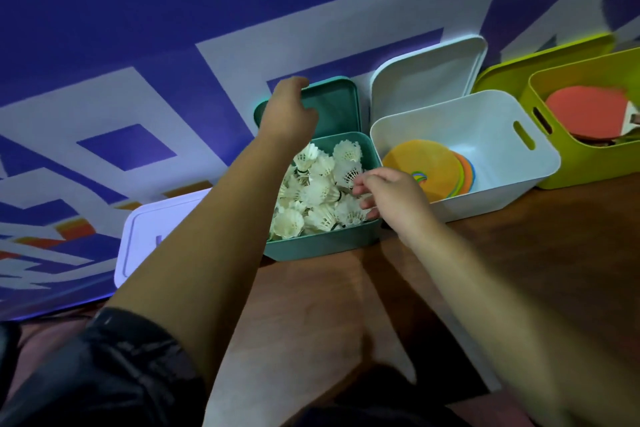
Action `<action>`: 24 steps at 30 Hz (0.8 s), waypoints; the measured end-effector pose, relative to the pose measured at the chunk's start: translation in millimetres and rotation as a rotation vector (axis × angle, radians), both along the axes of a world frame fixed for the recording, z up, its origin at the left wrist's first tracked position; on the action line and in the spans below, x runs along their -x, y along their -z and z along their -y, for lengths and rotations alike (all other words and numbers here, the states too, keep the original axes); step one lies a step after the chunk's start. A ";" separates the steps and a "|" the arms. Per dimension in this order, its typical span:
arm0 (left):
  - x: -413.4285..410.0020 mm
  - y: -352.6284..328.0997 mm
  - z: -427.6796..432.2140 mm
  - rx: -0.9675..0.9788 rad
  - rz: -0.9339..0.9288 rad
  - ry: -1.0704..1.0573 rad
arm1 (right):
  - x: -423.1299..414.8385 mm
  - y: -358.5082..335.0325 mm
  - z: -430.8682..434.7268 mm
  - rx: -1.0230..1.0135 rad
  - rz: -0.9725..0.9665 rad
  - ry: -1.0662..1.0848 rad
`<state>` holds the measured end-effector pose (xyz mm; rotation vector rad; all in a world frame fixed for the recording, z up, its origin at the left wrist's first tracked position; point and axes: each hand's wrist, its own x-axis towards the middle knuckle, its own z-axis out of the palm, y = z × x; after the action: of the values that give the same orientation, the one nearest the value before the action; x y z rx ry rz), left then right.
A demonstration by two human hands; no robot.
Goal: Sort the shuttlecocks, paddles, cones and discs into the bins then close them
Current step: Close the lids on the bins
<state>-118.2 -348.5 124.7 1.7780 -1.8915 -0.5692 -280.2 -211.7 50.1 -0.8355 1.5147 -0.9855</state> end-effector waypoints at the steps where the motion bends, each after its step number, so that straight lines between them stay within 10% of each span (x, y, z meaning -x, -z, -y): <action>1: 7.0 0.5 5.7 -0.011 0.036 0.005 | 3.0 1.7 -1.3 0.000 0.003 -0.004; 11: 16.7 17.6 24.8 0.018 0.354 -0.027 | 16.8 13.2 -20.1 -0.012 0.007 -0.068; 24: -34.0 -4.8 -10.6 0.262 -0.003 -0.302 | 28.7 4.4 -7.5 0.004 0.073 0.015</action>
<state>-84.1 -337.8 129.4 1.8349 -1.5702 -0.2043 -308.8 -204.3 45.7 -0.7838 1.4588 -1.0203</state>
